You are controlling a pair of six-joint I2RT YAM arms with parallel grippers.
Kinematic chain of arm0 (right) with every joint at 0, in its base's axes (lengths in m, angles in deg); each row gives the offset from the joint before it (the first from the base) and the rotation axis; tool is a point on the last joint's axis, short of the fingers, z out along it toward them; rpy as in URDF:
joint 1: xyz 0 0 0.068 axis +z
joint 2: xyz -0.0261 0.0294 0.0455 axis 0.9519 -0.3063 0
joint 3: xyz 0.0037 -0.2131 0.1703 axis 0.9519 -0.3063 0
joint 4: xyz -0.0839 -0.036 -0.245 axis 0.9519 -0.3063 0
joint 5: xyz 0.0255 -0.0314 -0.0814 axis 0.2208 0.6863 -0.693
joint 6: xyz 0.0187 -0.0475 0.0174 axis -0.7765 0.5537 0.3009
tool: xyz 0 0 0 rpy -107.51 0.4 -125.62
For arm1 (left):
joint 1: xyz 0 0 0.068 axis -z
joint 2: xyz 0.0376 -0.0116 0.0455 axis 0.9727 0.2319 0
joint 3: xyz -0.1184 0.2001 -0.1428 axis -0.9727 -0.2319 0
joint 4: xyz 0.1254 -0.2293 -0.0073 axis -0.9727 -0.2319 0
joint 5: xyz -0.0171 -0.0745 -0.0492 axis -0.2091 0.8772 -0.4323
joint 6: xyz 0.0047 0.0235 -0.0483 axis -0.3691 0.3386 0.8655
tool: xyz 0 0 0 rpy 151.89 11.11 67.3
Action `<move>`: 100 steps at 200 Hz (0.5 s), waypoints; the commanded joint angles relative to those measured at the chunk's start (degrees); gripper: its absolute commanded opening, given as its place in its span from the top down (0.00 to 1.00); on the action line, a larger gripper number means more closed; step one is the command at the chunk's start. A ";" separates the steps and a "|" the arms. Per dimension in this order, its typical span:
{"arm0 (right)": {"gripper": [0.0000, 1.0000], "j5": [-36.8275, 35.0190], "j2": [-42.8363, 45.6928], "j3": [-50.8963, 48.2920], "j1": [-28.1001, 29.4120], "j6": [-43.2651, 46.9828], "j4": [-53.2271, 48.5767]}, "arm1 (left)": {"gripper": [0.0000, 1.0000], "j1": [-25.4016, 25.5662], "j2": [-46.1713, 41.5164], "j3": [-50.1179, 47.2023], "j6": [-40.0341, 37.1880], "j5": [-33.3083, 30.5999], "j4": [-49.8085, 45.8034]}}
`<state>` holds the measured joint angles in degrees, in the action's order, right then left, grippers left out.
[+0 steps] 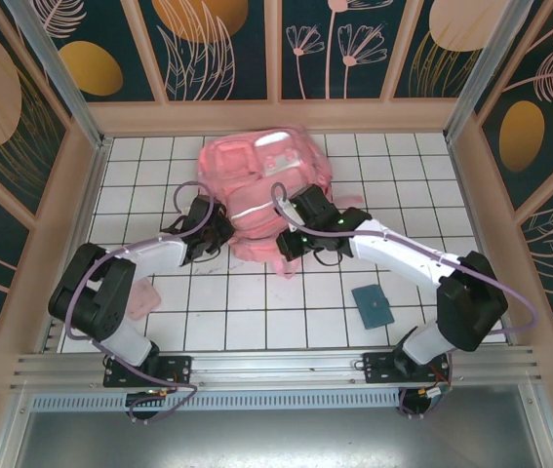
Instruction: Pack books, pencil case, and school supplies into a backpack
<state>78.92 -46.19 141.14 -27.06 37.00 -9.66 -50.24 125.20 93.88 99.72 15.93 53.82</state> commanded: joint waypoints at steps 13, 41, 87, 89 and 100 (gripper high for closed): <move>1.00 4.62 -1.38 1.72 2.01 -2.61 5.96 | 0.71 -0.07 1.31 7.48 -4.73 -3.60 0.43; 1.00 2.95 -5.86 3.83 2.11 -4.81 9.71 | 0.45 -0.07 -3.30 6.17 -3.36 -9.89 -6.41; 1.00 8.16 -10.42 6.03 2.45 -6.24 14.89 | 0.40 -0.07 -14.75 -5.16 4.48 -3.40 -4.23; 1.00 8.37 -10.53 6.18 2.45 -6.28 14.92 | 0.39 -0.07 -15.20 -5.83 5.29 -2.49 -3.52; 1.00 9.28 -11.26 6.73 2.60 -6.03 14.92 | 0.38 -0.02 -17.00 -9.34 10.07 2.58 1.27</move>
<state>83.42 -56.61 144.23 -25.29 31.39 -1.34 -50.44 111.52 90.79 100.99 10.33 50.19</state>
